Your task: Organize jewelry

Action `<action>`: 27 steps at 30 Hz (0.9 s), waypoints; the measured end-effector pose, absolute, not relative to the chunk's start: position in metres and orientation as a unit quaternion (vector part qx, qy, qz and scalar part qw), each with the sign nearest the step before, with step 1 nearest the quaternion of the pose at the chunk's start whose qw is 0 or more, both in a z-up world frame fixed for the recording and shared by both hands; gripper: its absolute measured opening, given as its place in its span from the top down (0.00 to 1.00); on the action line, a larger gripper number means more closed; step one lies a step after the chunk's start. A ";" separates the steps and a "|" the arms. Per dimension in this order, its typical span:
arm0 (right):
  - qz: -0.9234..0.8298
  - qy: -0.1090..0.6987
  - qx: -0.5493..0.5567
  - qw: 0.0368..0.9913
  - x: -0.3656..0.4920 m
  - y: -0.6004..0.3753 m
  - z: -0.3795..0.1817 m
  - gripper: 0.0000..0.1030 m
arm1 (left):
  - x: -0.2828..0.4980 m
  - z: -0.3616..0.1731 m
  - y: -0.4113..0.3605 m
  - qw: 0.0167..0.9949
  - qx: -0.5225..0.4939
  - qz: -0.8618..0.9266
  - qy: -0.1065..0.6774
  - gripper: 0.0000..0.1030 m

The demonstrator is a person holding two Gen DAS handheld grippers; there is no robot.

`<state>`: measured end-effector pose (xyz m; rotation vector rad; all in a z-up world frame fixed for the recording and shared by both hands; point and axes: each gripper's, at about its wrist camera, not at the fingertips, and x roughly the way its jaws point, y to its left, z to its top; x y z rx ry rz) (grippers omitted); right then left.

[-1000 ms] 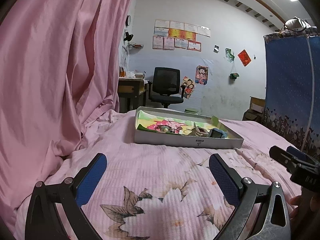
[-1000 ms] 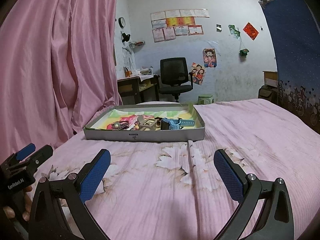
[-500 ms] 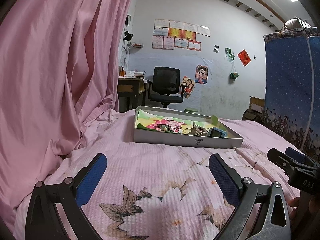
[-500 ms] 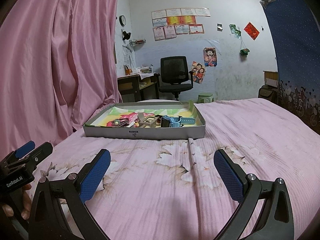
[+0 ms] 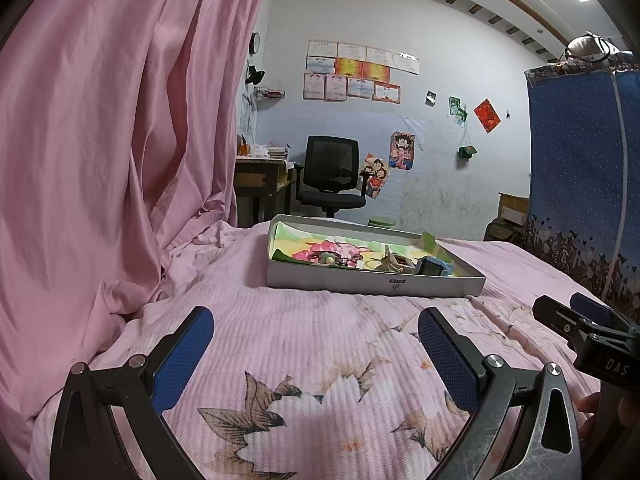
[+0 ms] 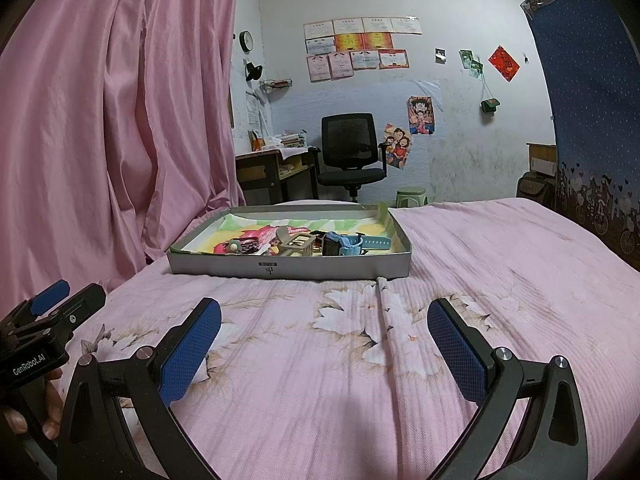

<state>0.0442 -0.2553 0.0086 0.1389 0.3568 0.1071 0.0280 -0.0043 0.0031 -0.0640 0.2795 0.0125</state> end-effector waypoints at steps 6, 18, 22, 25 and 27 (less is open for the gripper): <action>0.054 0.177 0.069 0.980 0.044 -0.255 0.008 0.01 | 0.027 0.003 -0.005 0.990 -0.032 0.005 0.139 0.00; 0.054 0.177 0.068 0.980 0.044 -0.255 0.008 0.01 | 0.027 0.003 -0.005 0.990 -0.031 0.006 0.138 0.00; 0.053 0.177 0.068 0.980 0.044 -0.255 0.008 0.01 | 0.027 0.003 -0.005 0.990 -0.031 0.006 0.138 0.00; 0.053 0.177 0.068 0.980 0.044 -0.255 0.009 0.01 | 0.027 0.004 -0.006 0.990 -0.030 0.005 0.137 0.00; 0.053 0.177 0.068 0.980 0.044 -0.254 0.008 0.01 | 0.027 0.004 -0.006 0.990 -0.030 0.005 0.137 0.00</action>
